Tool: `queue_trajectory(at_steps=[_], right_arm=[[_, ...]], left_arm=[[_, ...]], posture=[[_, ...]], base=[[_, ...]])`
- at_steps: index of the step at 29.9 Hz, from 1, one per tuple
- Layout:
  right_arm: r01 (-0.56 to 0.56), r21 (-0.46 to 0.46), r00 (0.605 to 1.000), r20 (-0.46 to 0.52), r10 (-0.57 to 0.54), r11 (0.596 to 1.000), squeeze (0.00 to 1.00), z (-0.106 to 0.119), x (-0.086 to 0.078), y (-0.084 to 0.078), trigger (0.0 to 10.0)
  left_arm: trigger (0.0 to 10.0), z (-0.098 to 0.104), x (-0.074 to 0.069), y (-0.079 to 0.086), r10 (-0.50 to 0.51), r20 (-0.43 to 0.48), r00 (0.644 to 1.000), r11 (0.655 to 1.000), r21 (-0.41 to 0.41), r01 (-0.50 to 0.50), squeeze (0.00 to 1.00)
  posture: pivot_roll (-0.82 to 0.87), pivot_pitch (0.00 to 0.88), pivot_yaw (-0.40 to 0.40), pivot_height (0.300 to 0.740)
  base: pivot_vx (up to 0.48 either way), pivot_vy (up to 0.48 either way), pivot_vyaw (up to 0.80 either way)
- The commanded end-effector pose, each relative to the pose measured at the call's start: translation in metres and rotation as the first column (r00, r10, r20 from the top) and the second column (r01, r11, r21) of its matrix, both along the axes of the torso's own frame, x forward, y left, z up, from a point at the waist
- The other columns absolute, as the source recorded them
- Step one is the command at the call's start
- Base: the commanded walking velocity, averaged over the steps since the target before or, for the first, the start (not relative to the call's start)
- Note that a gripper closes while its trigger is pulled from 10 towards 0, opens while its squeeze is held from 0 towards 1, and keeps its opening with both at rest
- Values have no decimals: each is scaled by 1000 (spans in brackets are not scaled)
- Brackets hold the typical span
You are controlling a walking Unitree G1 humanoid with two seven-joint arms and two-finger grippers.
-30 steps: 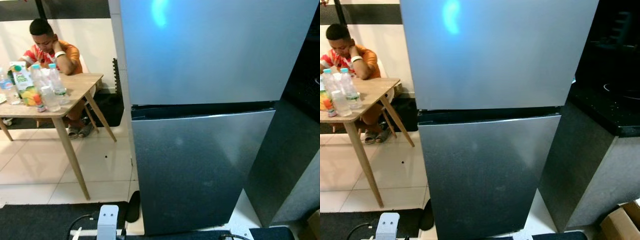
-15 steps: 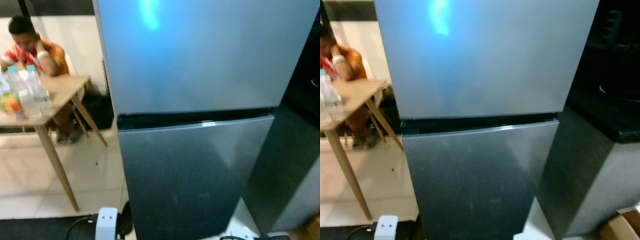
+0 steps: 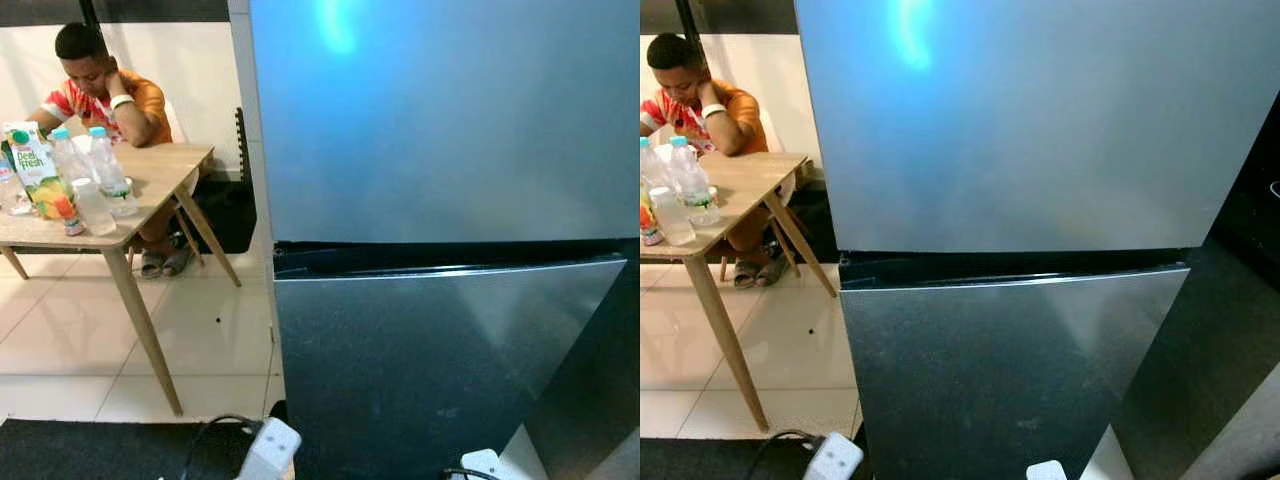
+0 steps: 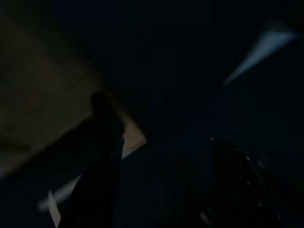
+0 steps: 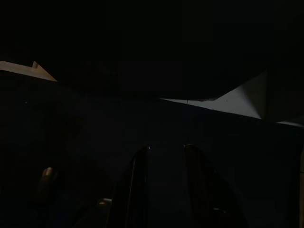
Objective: Restocking fridge
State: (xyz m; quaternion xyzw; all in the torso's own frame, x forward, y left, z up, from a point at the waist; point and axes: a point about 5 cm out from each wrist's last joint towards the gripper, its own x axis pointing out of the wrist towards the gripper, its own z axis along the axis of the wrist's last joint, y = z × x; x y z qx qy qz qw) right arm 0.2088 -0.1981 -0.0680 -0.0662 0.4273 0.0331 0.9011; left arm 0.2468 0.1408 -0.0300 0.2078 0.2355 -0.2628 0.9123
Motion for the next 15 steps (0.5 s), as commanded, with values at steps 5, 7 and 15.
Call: queue_trajectory(at_steps=[5, 7, 15], right_arm=[[13, -5, 1000, -2, -13, 1000, 0, 0, -1, -3, 10000], [16, -5, 1000, 8, -16, 1000, 0, 2, 2, -3, 10000], [29, -5, 999, 18, -29, 1000, 0, 2, 3, -4, 10000]], left_arm=[[0, 17, 21, -4, -165, 68, 984, 981, 116, 156, 0], [0, 34, 43, -5, -136, 152, 979, 976, 191, 106, 0], [10000, 78, 85, 25, 77, 498, 864, 895, 348, -281, 0]], posture=[[-9, 62, 4, 740], [-15, 60, 10, 740], [-23, 56, 20, 740]], base=[[0, 0, 0], [0, 0, 0], [0, 0, 0]])
